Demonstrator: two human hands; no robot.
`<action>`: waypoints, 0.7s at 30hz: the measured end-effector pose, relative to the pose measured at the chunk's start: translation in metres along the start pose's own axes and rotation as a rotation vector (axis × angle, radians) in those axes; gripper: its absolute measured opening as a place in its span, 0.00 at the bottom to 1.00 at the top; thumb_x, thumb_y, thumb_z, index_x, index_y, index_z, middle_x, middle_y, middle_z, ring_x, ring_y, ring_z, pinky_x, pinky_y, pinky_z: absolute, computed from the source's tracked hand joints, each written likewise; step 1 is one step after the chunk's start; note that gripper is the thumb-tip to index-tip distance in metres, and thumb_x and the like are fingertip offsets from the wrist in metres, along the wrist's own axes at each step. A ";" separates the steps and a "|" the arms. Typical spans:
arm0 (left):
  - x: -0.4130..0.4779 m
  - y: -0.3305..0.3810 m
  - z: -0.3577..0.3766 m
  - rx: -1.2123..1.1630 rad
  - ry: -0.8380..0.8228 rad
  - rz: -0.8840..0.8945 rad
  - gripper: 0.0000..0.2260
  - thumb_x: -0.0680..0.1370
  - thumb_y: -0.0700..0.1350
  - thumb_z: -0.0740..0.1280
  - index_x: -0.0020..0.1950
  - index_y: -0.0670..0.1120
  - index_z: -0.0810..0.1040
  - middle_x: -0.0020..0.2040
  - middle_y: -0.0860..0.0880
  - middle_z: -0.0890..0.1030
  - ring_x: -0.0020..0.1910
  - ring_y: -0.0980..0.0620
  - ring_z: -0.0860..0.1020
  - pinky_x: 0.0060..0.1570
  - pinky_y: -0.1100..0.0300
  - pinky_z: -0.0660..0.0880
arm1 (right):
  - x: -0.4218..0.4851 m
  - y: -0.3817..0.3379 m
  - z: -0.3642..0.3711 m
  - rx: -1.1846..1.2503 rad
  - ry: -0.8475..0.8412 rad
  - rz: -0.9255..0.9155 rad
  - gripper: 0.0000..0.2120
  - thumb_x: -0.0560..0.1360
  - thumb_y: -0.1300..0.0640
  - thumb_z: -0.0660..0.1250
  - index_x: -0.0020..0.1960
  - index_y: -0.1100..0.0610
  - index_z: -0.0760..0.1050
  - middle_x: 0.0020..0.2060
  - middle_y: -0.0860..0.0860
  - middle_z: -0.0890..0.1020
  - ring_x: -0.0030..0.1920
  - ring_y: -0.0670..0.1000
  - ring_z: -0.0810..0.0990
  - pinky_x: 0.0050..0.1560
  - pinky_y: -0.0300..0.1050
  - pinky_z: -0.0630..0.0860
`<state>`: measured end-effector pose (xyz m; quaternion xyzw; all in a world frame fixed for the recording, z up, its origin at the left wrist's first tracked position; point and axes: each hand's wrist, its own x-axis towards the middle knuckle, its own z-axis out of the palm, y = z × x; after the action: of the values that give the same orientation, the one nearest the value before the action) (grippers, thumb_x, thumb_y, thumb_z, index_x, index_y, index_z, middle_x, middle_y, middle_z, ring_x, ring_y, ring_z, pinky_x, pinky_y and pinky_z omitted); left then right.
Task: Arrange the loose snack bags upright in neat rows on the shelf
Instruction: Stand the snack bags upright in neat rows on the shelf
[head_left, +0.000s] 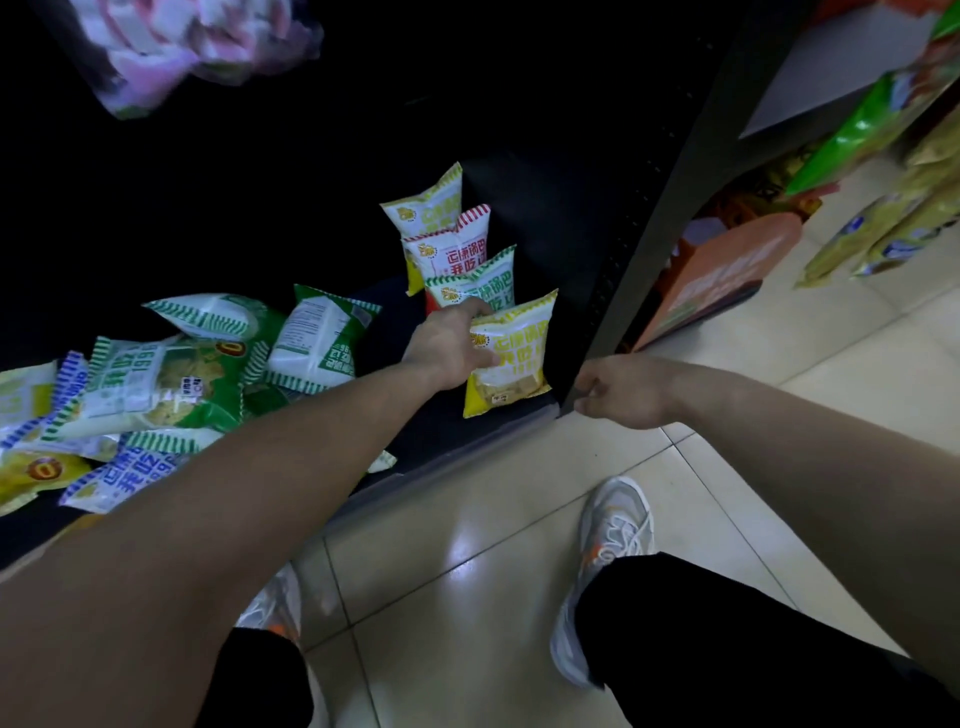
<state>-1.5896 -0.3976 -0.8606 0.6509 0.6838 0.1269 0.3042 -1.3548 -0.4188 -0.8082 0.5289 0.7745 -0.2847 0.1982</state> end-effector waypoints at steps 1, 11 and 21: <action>0.001 0.001 0.003 -0.022 0.026 -0.007 0.27 0.71 0.49 0.77 0.67 0.54 0.71 0.59 0.50 0.76 0.50 0.52 0.74 0.45 0.60 0.71 | 0.000 -0.001 0.001 -0.013 -0.003 -0.005 0.16 0.80 0.47 0.63 0.60 0.56 0.75 0.59 0.54 0.80 0.59 0.57 0.78 0.60 0.51 0.74; 0.002 -0.002 0.015 0.008 0.045 -0.030 0.26 0.72 0.53 0.75 0.67 0.57 0.70 0.64 0.49 0.73 0.61 0.47 0.72 0.51 0.59 0.68 | 0.000 -0.006 0.006 -0.056 -0.048 -0.037 0.21 0.80 0.44 0.62 0.68 0.54 0.71 0.66 0.54 0.76 0.63 0.57 0.75 0.61 0.49 0.73; -0.010 0.015 -0.020 0.200 0.044 0.041 0.37 0.71 0.57 0.74 0.76 0.53 0.62 0.74 0.48 0.65 0.70 0.46 0.68 0.63 0.51 0.72 | -0.005 -0.034 -0.009 -0.136 -0.013 -0.035 0.23 0.79 0.43 0.63 0.68 0.56 0.71 0.64 0.56 0.76 0.63 0.58 0.75 0.61 0.50 0.74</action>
<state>-1.5897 -0.4009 -0.8341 0.6891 0.6860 0.0785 0.2201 -1.3850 -0.4267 -0.7904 0.4987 0.7999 -0.2386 0.2337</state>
